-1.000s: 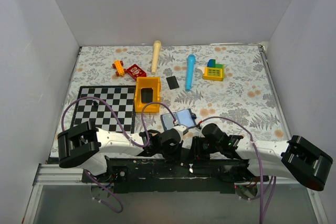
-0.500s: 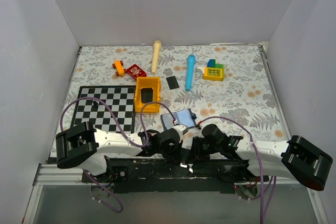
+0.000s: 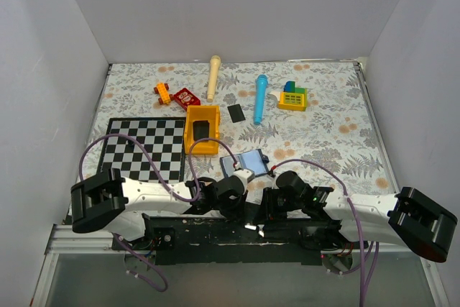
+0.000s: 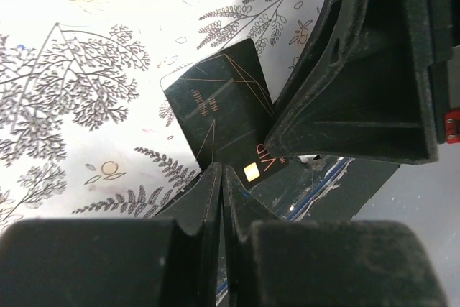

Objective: Put the credit cards into the card holder
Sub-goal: Pick up the credit card at the corner of the board.

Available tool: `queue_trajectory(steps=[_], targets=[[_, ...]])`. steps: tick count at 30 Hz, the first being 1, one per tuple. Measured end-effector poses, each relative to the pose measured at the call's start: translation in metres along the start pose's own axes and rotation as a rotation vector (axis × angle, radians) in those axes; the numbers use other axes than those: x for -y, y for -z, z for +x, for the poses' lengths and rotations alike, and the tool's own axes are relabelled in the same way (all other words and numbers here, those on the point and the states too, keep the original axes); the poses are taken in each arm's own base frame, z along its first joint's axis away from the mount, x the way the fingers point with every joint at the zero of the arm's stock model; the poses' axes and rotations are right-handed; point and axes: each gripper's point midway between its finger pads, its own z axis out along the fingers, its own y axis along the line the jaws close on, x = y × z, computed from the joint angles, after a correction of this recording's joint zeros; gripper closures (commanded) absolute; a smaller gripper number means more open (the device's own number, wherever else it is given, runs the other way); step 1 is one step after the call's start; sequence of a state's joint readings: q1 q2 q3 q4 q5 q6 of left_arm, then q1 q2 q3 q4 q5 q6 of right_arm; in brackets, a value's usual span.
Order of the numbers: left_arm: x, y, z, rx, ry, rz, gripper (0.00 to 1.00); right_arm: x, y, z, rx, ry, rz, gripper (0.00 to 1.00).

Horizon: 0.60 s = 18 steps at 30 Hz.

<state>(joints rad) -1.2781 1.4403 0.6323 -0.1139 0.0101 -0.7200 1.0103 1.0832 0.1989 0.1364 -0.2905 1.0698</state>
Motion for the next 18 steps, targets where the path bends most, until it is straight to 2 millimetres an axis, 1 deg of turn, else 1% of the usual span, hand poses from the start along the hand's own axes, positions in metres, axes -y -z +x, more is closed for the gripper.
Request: queue_trajectory(steps=[2, 4, 5, 7, 8, 11, 13, 16, 18], targets=[[-0.001, 0.005, -0.004, 0.02, 0.004, -0.012, 0.99, 0.0, 0.0, 0.0, 0.0, -0.001, 0.0, 0.69], [-0.001, 0.012, -0.009, 0.043, 0.007, -0.013, 0.95, 0.001, 0.0, 0.0, 0.002, -0.003, 0.003, 0.69], [0.0, 0.015, -0.012, 0.056, 0.007, -0.011, 0.94, 0.0, 0.001, -0.001, 0.005, -0.004, 0.004, 0.69], [0.003, 0.019, -0.017, 0.078, 0.011, -0.004, 0.95, 0.0, 0.002, -0.002, 0.019, -0.002, 0.005, 0.68], [0.004, 0.02, -0.019, 0.085, 0.011, -0.001, 0.96, -0.003, 0.002, -0.007, 0.041, -0.003, -0.001, 0.67], [0.002, 0.017, -0.017, 0.077, 0.012, -0.009, 0.97, -0.017, 0.007, -0.026, 0.136, 0.015, -0.024, 0.66], [-0.002, 0.012, -0.012, 0.057, 0.014, -0.022, 0.97, -0.025, 0.013, -0.038, 0.194, 0.022, -0.037, 0.65], [-0.006, 0.007, -0.006, 0.036, 0.014, -0.036, 0.97, -0.029, 0.022, -0.046, 0.247, 0.022, -0.033, 0.64], [-0.007, 0.005, -0.005, 0.031, 0.014, -0.039, 0.98, -0.025, 0.025, -0.047, 0.265, 0.017, -0.014, 0.64]])
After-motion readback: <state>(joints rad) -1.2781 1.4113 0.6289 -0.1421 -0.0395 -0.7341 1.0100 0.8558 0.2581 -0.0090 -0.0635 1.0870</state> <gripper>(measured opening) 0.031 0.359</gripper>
